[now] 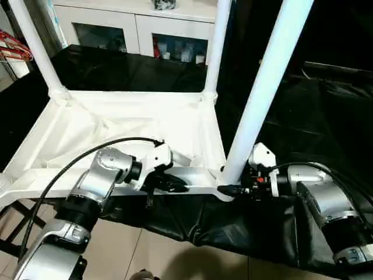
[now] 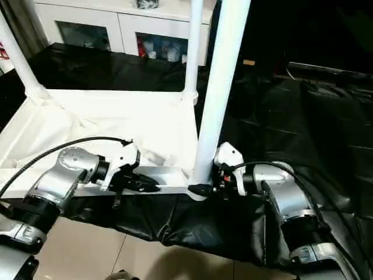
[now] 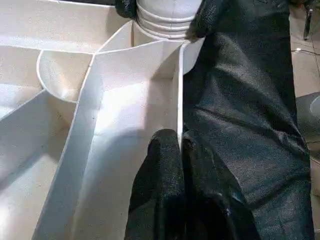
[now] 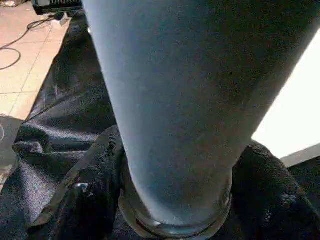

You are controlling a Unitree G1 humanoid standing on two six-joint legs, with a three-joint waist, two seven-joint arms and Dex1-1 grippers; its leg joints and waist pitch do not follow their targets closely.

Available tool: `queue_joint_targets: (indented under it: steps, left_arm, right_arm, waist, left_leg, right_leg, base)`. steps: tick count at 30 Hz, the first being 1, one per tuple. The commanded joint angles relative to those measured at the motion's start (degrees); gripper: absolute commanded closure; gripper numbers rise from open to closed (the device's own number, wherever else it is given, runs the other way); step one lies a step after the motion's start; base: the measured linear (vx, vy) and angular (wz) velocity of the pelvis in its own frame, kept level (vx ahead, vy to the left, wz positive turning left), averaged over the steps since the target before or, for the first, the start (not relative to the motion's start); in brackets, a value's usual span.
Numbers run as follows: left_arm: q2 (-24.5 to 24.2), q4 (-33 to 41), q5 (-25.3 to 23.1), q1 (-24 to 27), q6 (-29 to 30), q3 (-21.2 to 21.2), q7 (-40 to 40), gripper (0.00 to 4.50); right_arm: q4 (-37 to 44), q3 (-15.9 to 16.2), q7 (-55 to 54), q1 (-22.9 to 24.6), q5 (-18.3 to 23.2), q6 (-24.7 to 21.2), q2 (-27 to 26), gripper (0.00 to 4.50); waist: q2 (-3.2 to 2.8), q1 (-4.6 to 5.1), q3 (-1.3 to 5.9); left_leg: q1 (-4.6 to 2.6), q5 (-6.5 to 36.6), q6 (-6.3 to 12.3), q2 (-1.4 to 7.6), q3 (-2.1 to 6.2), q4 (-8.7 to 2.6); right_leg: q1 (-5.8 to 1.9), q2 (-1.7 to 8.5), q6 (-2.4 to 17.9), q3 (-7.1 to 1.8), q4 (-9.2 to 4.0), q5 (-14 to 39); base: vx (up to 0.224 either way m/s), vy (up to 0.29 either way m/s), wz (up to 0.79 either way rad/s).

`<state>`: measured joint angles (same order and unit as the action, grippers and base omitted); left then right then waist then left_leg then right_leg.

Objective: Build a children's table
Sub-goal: Rotate leg to tighten

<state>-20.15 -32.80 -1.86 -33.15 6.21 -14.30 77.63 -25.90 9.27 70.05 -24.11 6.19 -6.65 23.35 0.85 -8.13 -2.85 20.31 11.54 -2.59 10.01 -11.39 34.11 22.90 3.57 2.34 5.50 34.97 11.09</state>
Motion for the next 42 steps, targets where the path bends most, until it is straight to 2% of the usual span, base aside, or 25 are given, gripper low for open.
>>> queue_joint_targets:
  steps: [1, 3, 4, 5, 6, 8, 13, 16, 17, 19, 22, 23, 25, 28, 29, 31, 32, 37, 38, 41, 42]
  left_arm:
    - [3.75, 0.49, 1.74, -1.36, -0.33, 0.07, -4.09, 4.50]
    - [4.94, -0.61, 1.29, -1.99, 0.17, 0.77, -7.34, 4.50]
    - [5.76, -1.33, 1.01, -2.41, 0.19, 1.12, -9.16, 4.50]
    - [7.76, -2.58, 0.24, -3.23, 0.45, 1.56, -13.22, 4.50]
    - [8.61, -3.01, -0.04, -3.54, 0.57, 1.64, -14.69, 4.50]
    - [10.45, -3.99, -0.95, -4.27, 0.83, 1.59, -18.18, 4.50]
    - [14.33, -6.71, -3.57, -5.91, 1.78, 1.52, -28.03, 4.50]
    - [15.57, -6.81, -3.52, -5.80, 2.02, 1.42, -29.30, 4.50]
    - [15.83, -6.64, -3.39, -5.69, 2.06, 1.37, -29.30, 4.50]
    - [15.91, -6.89, -4.04, -5.73, 1.30, 1.47, -29.57, 4.50]
    - [14.55, -5.97, -3.72, -5.20, 0.07, 1.24, -26.85, 4.50]
    - [13.77, -5.58, -3.37, -4.96, -0.51, 1.14, -25.23, 4.50]
    - [13.57, -5.51, -3.21, -4.91, -0.66, 1.09, -24.68, 4.50]
    - [10.37, -4.00, -1.88, -3.66, -1.54, 0.33, -17.53, 4.50]
    - [10.37, -4.00, -1.88, -3.66, -1.54, 0.33, -17.53, 4.50]
    - [9.08, -3.26, -1.20, -3.16, -1.81, 0.06, -14.09, 4.50]
    - [7.95, -3.08, -0.72, -3.02, -2.09, -0.02, -11.36, 4.50]
    - [6.16, -3.07, 0.17, -2.86, -2.70, -0.15, -6.87, 4.50]
    - [5.08, -3.05, 0.74, -2.84, -2.38, -0.35, -4.11, 4.50]
    - [4.27, -2.80, 1.17, -2.78, -2.28, -0.68, -2.11, 4.50]
    - [4.00, -2.76, 1.27, -2.79, -2.37, -0.76, -1.51, 4.50]
  right_arm:
    - [1.56, 2.66, -2.40, 0.29, -0.16, 1.22, -4.05, 1.84]
    - [0.52, 1.80, -6.48, 0.23, -0.80, 1.18, -5.60, 1.84]
    - [-0.70, 1.17, -10.31, -0.14, -1.69, 0.97, -6.87, 1.84]
    - [-3.88, -0.46, -19.09, -1.24, -3.21, -0.33, -10.07, 1.84]
    - [-5.26, -1.18, -22.74, -1.73, -3.71, -0.89, -11.47, 1.84]
    - [-7.76, -2.32, -29.40, -2.64, -4.39, -1.78, -14.47, 1.85]
    - [-10.98, -2.74, -41.11, -3.97, -6.25, -2.61, -20.83, 1.85]
    - [-11.15, -2.67, -42.21, -4.08, -6.45, -1.75, -23.00, 1.85]
    - [-10.98, -2.70, -41.74, -4.02, -6.18, -1.37, -23.54, 1.50]
    - [-11.32, -3.29, -40.99, -4.35, -5.72, -0.79, -24.21, 1.15]
    - [-11.36, -3.67, -40.89, -5.12, -5.29, -0.13, -23.14, 0.92]
    - [-11.23, -3.89, -40.29, -5.51, -5.02, 0.33, -22.19, 0.78]
    - [-11.24, -3.96, -40.02, -5.63, -4.84, 0.45, -21.93, 0.78]
    - [-9.45, -3.56, -29.66, -5.94, -3.58, 1.10, -16.09, 0.78]
    - [-9.45, -3.56, -29.66, -5.94, -3.58, 1.10, -16.09, 0.78]
    - [-8.61, -2.70, -24.31, -5.69, -3.62, 2.43, -13.27, 0.78]
    - [-7.01, -1.70, -18.37, -4.94, -2.90, 3.63, -10.60, 0.78]
    - [-3.26, -0.24, -9.09, -3.16, -0.74, 4.34, -6.43, 0.78]
    - [-0.40, 0.52, -3.42, -1.86, 1.05, 3.32, -3.89, 0.78]
    - [1.54, 1.21, 1.05, -0.95, 2.35, 2.35, -2.14, 0.78]
    - [2.16, 1.50, 2.84, -0.65, 2.85, 2.06, -1.50, 0.78]
  waist:
    - [0.23, 0.10, 3.43]
    - [0.46, 0.32, 3.36]
    - [0.36, 0.33, 3.29]
    - [0.47, 0.64, 3.19]
    - [0.47, 0.64, 3.19]
    - [0.46, 1.59, 3.15]
    - [0.35, 1.94, 3.12]
    - [0.34, 1.81, 3.19]
    - [0.38, 1.83, 3.17]
    - [0.35, 1.76, 3.18]
    - [0.05, 1.79, 3.10]
    - [0.17, 1.83, 3.13]
    - [0.13, 1.83, 3.20]
    - [-0.05, 1.65, 3.45]
    - [0.03, 1.66, 3.47]
    - [-0.04, 1.57, 3.53]
    - [-0.10, 1.43, 3.47]
    - [-0.17, 0.70, 3.42]
    - [-0.04, 0.64, 3.44]
    - [0.02, 0.08, 3.39]
    - [0.27, 0.11, 3.31]
  left_leg:
    - [-0.37, 7.01, 3.99, 4.16, 1.91, -3.82]
    - [-0.38, 7.70, 3.27, 4.03, 2.00, -3.93]
    - [-0.42, 7.82, 3.20, 3.97, 1.94, -3.92]
    - [-0.52, 8.25, 2.50, 3.95, 2.08, -4.10]
    - [-0.52, 8.25, 2.50, 3.95, 2.08, -4.10]
    - [-0.87, 9.52, 0.92, 3.90, 2.22, -4.30]
    - [-0.71, 8.94, 1.39, 3.91, 2.20, -4.38]
    - [-0.64, 8.70, 1.74, 3.95, 2.17, -4.38]
    - [-0.62, 8.85, 1.87, 3.94, 2.17, -4.39]
    - [-0.61, 8.94, 2.07, 3.94, 2.17, -4.40]
    - [-0.58, 9.49, 2.00, 3.98, 2.24, -4.49]
    - [-0.61, 9.59, 1.89, 4.01, 2.25, -4.53]
    - [-0.58, 9.22, 1.97, 4.03, 2.24, -4.49]
    - [-0.47, 8.14, 2.98, 4.00, 2.14, -4.19]
    - [-0.32, 7.63, 3.35, 4.03, 2.13, -4.15]
    - [-0.27, 6.63, 4.12, 3.98, 1.98, -3.97]
    - [-0.13, 6.03, 4.68, 3.98, 1.84, -3.83]
    - [-0.23, 6.74, 5.46, 4.32, 1.84, -3.79]
    - [-0.20, 6.73, 5.39, 4.25, 1.84, -3.78]
    - [-0.21, 6.96, 5.83, 4.31, 1.79, -3.72]
    - [-0.17, 7.01, 5.75, 4.28, 1.80, -3.77]
  right_leg:
    - [-3.06, 6.27, 10.34, -3.88, -4.36, 11.26]
    - [-3.18, 6.42, 9.61, -3.85, -4.69, 13.76]
    - [-3.05, 6.40, 9.37, -3.88, -4.85, 14.65]
    - [-3.00, 6.45, 8.78, -3.87, -5.02, 16.72]
    - [-3.00, 6.45, 8.78, -3.87, -5.02, 16.72]
    - [-2.74, 6.59, 8.12, -3.95, -5.49, 19.92]
    - [-2.81, 6.49, 7.90, -4.09, -5.41, 17.97]
    - [-2.92, 6.58, 8.13, -4.16, -5.15, 16.29]
    - [-2.90, 6.56, 8.13, -4.16, -5.16, 16.23]
    - [-2.95, 6.68, 8.09, -4.18, -5.16, 16.34]
    - [-2.95, 6.73, 7.94, -4.18, -5.29, 16.94]
    - [-2.96, 6.67, 7.88, -4.19, -5.26, 16.85]
    - [-3.00, 6.70, 8.24, -4.24, -5.09, 15.51]
    - [-3.32, 6.62, 9.39, -4.18, -4.61, 11.63]
    - [-3.40, 6.62, 9.70, -4.19, -4.43, 10.35]
    - [-3.36, 6.48, 10.55, -4.12, -4.20, 7.90]
    - [-3.33, 6.43, 11.11, -4.09, -4.13, 7.06]
    - [-3.28, 6.40, 10.77, -3.97, -4.18, 8.69]
    - [-3.38, 6.32, 10.65, -3.91, -4.21, 9.22]
    - [-3.23, 6.40, 10.27, -3.97, -4.28, 10.63]
    - [-3.20, 6.36, 10.16, -3.95, -4.34, 11.14]
  base:
    - [0.000, 0.000, 0.00]
    - [0.000, 0.000, 0.00]
    - [0.000, 0.000, 0.00]
    - [0.000, 0.000, 0.00]
    - [0.000, 0.000, 0.00]
    - [0.000, 0.000, 0.00]
    - [0.000, 0.000, 0.00]
    - [0.000, 0.000, 0.00]
    - [0.000, 0.000, 0.00]
    - [0.000, 0.000, 0.00]
    - [0.000, 0.000, 0.00]
    - [0.000, 0.000, 0.00]
    - [0.000, 0.000, 0.00]
    - [0.000, 0.000, 0.00]
    - [0.000, 0.000, 0.00]
    - [0.000, 0.000, 0.00]
    - [0.000, 0.000, 0.00]
    - [0.000, 0.000, 0.00]
    - [0.000, 0.000, 0.00]
    - [0.000, 0.000, 0.00]
    - [0.000, 0.000, 0.00]
